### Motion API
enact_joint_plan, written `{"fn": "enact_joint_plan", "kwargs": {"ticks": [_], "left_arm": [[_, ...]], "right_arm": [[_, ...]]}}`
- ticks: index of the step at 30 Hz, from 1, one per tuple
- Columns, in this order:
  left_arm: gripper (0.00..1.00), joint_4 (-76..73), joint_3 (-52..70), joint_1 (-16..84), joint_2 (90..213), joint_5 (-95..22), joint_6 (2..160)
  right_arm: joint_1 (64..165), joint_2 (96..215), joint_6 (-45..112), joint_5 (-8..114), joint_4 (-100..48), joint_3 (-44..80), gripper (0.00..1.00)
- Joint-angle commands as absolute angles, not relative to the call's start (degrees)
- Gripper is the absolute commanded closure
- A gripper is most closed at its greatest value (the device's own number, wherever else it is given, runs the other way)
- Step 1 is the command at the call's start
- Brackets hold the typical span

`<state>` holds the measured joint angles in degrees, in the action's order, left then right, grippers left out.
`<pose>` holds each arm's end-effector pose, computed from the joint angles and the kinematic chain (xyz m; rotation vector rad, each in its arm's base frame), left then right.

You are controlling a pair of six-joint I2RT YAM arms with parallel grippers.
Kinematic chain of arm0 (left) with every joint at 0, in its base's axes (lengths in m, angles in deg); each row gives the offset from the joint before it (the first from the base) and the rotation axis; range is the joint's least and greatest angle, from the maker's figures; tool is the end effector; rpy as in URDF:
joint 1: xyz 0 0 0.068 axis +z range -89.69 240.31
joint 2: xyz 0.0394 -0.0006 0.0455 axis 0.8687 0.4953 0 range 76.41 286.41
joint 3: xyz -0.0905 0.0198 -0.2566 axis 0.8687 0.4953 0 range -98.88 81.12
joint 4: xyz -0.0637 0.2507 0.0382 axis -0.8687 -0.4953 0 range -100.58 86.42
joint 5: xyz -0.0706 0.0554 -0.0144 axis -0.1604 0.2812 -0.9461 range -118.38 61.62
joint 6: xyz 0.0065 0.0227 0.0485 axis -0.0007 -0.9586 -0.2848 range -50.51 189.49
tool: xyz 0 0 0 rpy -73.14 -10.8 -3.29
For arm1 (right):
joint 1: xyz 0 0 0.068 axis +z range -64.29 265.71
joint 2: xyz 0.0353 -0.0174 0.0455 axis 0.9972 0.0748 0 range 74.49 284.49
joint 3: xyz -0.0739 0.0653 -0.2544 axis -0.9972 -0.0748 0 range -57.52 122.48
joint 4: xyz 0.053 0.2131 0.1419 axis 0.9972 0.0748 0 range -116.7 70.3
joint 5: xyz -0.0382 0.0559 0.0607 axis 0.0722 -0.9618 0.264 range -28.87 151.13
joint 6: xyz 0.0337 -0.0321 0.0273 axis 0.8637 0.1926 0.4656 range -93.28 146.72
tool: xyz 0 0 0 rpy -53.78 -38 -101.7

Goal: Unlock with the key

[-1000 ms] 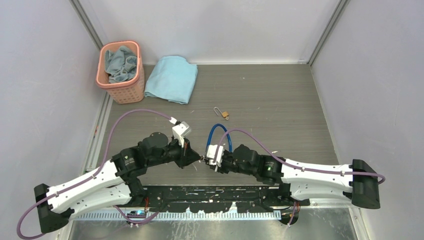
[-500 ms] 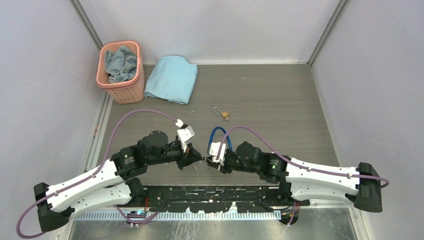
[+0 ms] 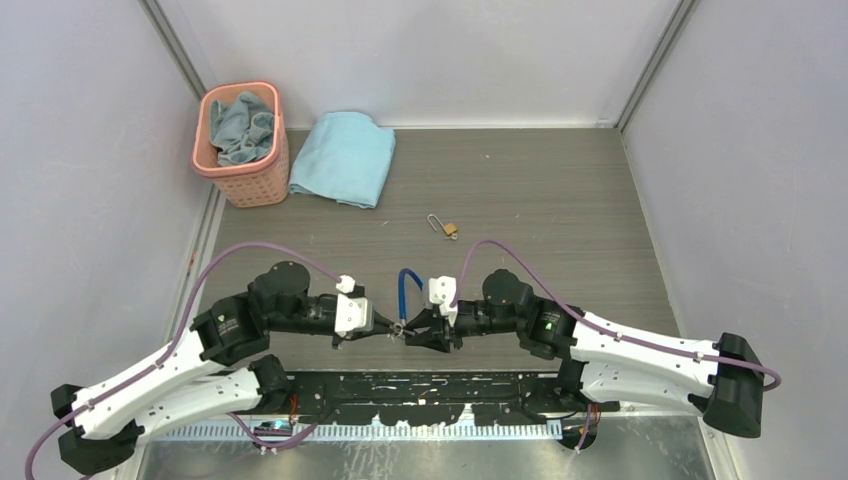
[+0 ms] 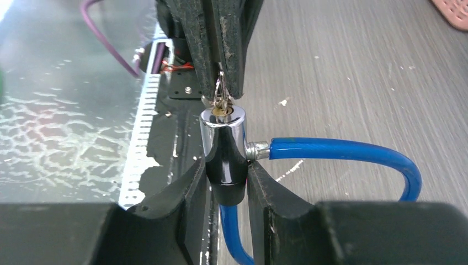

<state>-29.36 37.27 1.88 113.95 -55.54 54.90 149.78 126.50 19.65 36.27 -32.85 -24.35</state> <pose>0.0633 -0.1339 0.3257 1.4376 1.3785 -0.9582 0.0795 0.1977 0.2759 -1.3637 1.3368 1.0821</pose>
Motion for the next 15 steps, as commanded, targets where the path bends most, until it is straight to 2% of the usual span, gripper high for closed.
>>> {"fn": "enact_joint_plan", "kwargs": {"ticks": [1, 7, 15], "left_arm": [[1.00, -39.71, 30.65, 1.46, 116.24, -64.99, 42.24], [1.00, -43.70, 29.02, 1.44, 117.57, -63.71, 37.54], [1.00, -30.57, 36.47, 1.49, 113.45, -62.14, 44.71]], "right_arm": [[148.26, 125.94, 21.02, 30.90, -41.75, -22.74, 0.99], [147.58, 126.54, 21.36, 28.78, -41.91, -22.43, 0.99], [147.49, 125.88, 23.22, 36.11, -43.03, -24.85, 0.99]]}}
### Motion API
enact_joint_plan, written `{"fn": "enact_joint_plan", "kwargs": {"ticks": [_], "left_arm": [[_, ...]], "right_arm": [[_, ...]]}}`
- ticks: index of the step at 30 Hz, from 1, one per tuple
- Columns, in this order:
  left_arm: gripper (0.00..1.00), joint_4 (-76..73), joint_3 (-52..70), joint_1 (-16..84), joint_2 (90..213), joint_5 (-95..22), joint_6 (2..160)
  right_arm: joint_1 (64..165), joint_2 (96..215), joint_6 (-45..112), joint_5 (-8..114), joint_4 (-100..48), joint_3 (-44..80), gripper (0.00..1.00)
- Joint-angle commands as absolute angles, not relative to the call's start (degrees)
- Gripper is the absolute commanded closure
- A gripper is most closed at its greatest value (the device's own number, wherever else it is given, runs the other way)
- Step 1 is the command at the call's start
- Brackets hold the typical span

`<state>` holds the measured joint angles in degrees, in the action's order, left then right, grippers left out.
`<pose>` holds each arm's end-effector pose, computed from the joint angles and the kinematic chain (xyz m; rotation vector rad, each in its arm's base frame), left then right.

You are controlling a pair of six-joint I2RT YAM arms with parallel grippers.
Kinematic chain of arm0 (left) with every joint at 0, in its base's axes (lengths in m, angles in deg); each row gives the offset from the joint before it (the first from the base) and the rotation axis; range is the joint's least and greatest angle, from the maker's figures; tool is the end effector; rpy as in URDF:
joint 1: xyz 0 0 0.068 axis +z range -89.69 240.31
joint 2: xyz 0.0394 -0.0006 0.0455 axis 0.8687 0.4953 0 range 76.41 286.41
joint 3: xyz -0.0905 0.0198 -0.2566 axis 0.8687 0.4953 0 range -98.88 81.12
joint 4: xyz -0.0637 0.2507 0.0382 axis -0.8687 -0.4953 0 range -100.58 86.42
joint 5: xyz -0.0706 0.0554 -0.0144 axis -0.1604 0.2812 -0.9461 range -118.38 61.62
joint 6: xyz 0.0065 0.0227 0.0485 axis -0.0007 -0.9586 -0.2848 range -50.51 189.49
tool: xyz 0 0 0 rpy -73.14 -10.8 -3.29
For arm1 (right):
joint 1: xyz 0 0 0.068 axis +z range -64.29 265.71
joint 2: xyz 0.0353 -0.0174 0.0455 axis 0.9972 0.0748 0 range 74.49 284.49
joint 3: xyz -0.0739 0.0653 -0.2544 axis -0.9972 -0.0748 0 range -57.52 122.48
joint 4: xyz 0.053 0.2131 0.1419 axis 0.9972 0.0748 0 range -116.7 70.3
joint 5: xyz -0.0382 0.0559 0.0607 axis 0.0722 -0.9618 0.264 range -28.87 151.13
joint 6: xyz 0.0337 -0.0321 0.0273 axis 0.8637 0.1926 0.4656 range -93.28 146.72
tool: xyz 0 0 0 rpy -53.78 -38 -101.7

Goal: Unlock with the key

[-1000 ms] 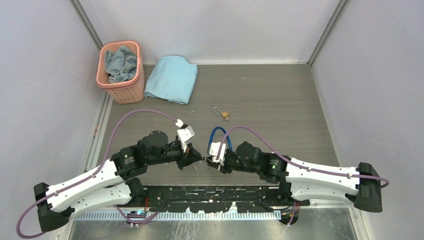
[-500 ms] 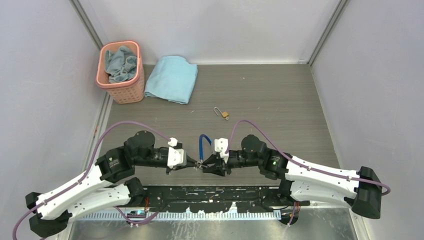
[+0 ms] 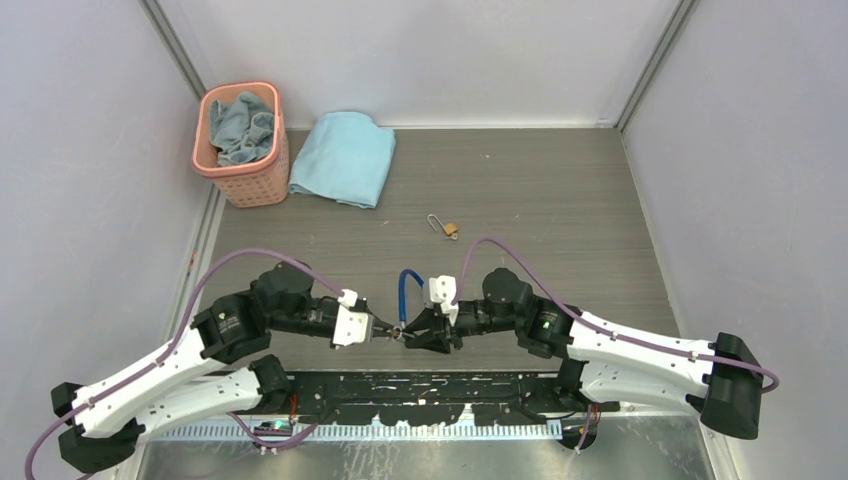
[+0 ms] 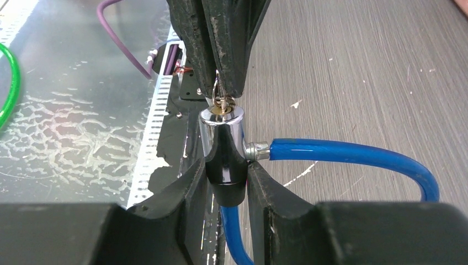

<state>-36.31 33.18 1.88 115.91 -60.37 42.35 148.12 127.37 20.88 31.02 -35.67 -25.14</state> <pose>0.0598 -0.1332 0.3339 1.6351 1.2200 -0.9030 0.0833 0.1979 0.2735 -1.3785 1.3074 1.1576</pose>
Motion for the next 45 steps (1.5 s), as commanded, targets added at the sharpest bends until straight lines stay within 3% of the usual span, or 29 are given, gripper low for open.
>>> {"fn": "enact_joint_plan", "kwargs": {"ticks": [1, 4, 6, 7, 15, 18, 22, 28, 45], "left_arm": [[1.00, -28.82, 37.43, 1.43, 112.70, -61.43, 46.09], [1.00, -26.66, 39.27, 1.45, 110.66, -60.71, 47.39], [1.00, -27.21, 39.67, 1.51, 110.16, -60.23, 47.51], [1.00, -27.66, 39.76, 1.47, 110.19, -60.10, 47.50], [1.00, -28.97, 41.70, 1.44, 111.17, -58.10, 46.17], [1.00, -28.57, 42.32, 1.47, 111.57, -57.84, 45.86], [1.00, -28.11, 42.86, 1.48, 111.84, -57.45, 45.53], [1.00, -27.86, 43.21, 1.46, 111.71, -57.44, 45.51], [1.00, -26.75, 44.07, 1.45, 111.63, -56.63, 45.32]], "right_arm": [[147.48, 126.05, 23.92, 37.61, -42.89, -24.90, 0.98], [147.47, 126.05, 25.16, 40.09, -41.26, -24.90, 0.78], [147.47, 125.62, 26.14, 41.30, -40.42, -24.98, 0.56], [147.49, 125.30, 26.62, 42.08, -40.16, -25.04, 0.49], [146.74, 118.04, 40.61, 50.94, -38.15, -27.87, 0.28], [145.84, 116.63, 49.82, 58.58, -35.74, -27.01, 0.25], [144.33, 121.58, 59.50, 57.67, -28.77, -20.99, 0.23], [144.23, 131.15, 67.69, 56.26, -20.06, -13.74, 0.29], [144.24, 135.69, 80.76, 50.72, -22.97, -13.94, 0.29]]}}
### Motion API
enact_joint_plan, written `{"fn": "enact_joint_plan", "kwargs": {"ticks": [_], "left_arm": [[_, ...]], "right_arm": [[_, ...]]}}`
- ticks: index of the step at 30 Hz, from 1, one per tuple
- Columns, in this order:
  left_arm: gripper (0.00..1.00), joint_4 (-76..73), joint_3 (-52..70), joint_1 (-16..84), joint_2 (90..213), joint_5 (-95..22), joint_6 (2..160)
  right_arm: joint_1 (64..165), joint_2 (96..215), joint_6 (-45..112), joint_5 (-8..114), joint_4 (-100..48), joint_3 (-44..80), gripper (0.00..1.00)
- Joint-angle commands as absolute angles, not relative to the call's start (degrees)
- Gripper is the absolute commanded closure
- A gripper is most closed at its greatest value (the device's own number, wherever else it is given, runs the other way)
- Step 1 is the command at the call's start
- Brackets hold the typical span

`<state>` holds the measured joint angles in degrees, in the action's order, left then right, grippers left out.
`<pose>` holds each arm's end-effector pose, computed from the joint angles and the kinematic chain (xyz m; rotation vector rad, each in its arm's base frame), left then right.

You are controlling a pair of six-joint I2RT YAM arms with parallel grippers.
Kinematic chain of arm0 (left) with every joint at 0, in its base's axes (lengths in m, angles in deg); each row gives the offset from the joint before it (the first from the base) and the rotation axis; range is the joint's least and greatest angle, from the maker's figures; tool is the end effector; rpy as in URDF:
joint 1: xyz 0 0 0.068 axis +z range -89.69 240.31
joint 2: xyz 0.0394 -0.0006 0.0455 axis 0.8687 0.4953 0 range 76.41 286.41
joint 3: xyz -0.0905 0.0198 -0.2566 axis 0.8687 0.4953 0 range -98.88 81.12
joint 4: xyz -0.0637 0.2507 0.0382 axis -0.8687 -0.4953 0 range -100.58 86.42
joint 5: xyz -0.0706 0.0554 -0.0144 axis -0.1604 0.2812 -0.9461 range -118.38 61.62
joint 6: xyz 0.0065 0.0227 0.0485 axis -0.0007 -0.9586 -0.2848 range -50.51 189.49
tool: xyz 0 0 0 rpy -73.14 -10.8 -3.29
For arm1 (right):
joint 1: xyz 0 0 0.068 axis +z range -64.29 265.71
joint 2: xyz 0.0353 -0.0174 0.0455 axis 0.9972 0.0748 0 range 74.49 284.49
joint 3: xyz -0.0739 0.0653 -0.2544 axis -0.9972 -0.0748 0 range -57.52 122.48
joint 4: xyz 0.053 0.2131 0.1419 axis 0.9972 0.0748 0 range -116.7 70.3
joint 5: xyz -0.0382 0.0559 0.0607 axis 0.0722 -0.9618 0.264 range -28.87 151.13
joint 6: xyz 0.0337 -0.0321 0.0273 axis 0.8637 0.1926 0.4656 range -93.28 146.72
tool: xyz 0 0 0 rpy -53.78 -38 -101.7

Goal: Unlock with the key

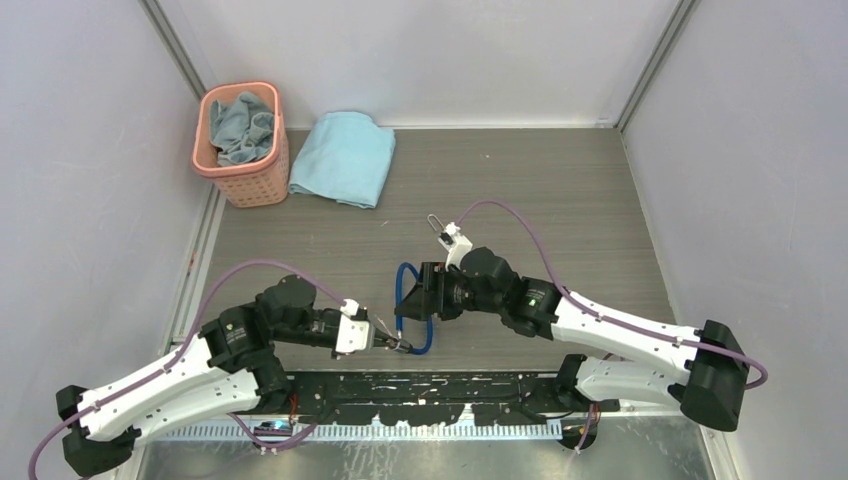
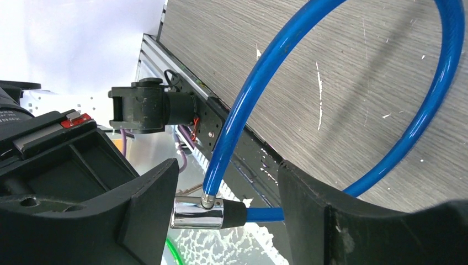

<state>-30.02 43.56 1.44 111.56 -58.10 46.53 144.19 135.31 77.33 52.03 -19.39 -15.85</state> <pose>0.0585 -0.1308 0.2930 1.5851 1.2980 -0.9136 0.1208 0.2077 0.2717 -0.2719 2.2948 1.2708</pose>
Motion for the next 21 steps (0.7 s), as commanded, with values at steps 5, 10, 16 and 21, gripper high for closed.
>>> {"fn": "enact_joint_plan", "kwargs": {"ticks": [5, 10, 16, 21], "left_arm": [[1.00, -26.45, 44.36, 1.48, 111.37, -56.55, 45.56], [1.00, -26.39, 44.33, 1.43, 111.39, -56.98, 45.89], [1.00, -26.26, 44.56, 1.43, 110.95, -56.95, 45.78], [1.00, -26.39, 44.52, 1.47, 111.12, -57.24, 45.73]], "right_arm": [[144.30, 137.61, 82.78, 48.60, -24.11, -13.75, 0.32], [145.28, 138.95, 83.96, 47.83, -24.41, -13.38, 0.35], [146.79, 139.57, 84.31, 47.77, -23.35, -12.57, 0.46], [147.79, 140.98, 84.64, 47.36, -23.06, -11.94, 0.50]]}}
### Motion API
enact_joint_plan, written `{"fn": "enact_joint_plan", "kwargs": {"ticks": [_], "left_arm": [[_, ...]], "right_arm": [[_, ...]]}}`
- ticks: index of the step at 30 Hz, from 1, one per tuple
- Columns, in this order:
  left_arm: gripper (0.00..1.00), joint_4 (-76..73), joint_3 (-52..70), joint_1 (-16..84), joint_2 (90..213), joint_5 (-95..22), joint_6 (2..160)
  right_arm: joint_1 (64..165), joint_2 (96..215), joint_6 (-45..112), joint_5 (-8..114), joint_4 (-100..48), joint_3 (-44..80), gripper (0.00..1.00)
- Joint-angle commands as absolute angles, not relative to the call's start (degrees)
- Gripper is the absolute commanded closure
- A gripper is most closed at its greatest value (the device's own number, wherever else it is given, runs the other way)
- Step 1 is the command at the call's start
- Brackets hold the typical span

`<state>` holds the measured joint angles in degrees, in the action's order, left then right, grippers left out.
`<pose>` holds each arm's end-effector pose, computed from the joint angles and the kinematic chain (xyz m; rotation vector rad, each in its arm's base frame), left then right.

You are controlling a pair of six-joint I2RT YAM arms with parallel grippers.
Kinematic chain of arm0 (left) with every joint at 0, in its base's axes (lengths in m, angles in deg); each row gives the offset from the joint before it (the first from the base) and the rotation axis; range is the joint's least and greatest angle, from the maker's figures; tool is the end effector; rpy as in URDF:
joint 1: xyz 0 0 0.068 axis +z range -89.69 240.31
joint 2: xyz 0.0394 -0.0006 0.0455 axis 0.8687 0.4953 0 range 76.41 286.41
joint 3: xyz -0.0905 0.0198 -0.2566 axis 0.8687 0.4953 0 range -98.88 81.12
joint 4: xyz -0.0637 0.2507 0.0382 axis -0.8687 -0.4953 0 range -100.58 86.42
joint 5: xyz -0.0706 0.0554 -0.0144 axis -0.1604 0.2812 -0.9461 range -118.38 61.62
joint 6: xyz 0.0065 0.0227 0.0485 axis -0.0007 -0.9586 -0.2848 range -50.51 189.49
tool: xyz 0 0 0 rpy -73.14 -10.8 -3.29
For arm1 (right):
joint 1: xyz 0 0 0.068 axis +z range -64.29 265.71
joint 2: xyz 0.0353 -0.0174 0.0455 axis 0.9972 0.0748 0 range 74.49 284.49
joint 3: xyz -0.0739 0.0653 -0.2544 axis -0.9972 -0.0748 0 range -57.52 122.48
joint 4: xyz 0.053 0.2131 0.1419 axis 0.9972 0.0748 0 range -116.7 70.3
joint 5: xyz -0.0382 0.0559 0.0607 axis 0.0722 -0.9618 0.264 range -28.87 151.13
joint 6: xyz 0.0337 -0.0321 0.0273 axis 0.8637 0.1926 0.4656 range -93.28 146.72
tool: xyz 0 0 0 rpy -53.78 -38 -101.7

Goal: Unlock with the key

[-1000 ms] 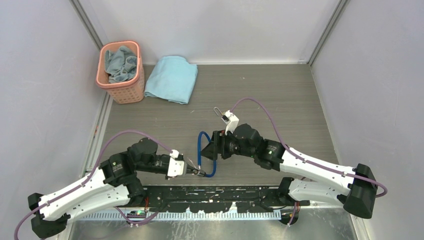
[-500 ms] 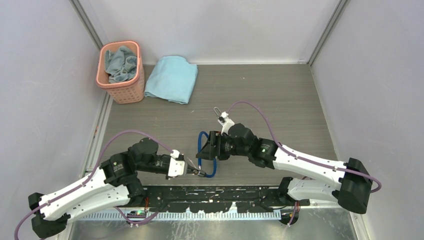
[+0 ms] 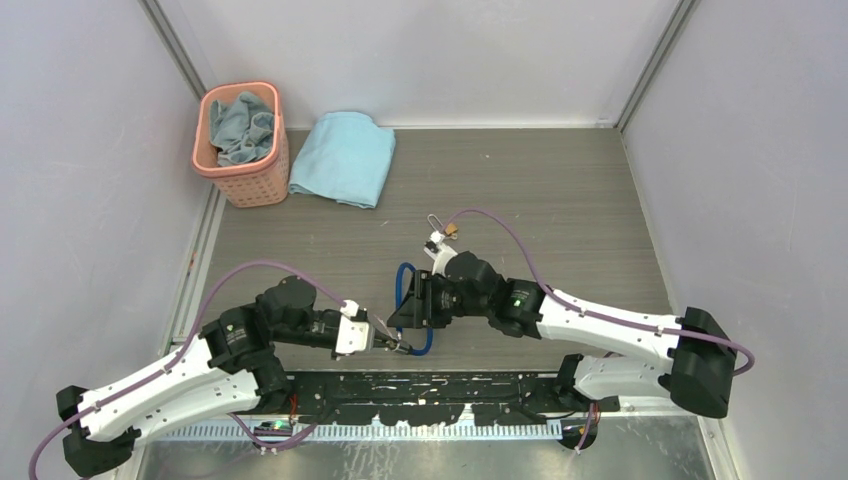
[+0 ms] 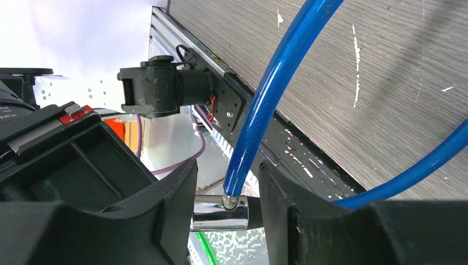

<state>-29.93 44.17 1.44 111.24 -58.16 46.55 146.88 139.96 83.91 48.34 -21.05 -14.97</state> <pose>0.0581 -0.1303 0.2903 1.5872 1.3010 -0.9149 0.1161 0.2271 0.2615 -0.2449 2.4101 1.3720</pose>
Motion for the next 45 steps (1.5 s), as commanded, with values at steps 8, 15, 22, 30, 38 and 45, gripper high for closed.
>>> {"fn": "enact_joint_plan", "kwargs": {"ticks": [8, 15, 22, 30, 38, 45], "left_arm": [[1.00, -26.11, 44.80, 1.47, 110.37, -57.09, 45.73], [1.00, -24.83, 44.71, 1.45, 110.94, -55.23, 43.60], [1.00, -29.12, 39.70, 1.26, 114.37, -55.61, 37.58], [1.00, -32.39, 37.40, 1.11, 115.10, -54.70, 30.01], [1.00, -31.67, 39.76, 1.07, 112.77, -52.36, 27.61], [1.00, -30.45, 41.15, 1.08, 110.65, -53.22, 29.53]], "right_arm": [[148.53, 142.01, 84.01, 46.88, -20.94, -10.88, 0.79], [150.02, 142.95, 82.88, 45.75, -17.69, -10.11, 0.99], [150.51, 144.97, 80.59, 46.80, -11.80, -6.56, 0.99], [150.49, 147.13, 79.72, 46.96, -7.09, -3.34, 0.99], [148.37, 147.62, 78.77, 46.27, -5.18, -1.37, 0.99], [143.67, 146.48, 77.53, 46.33, -3.78, 0.42, 0.99]]}}
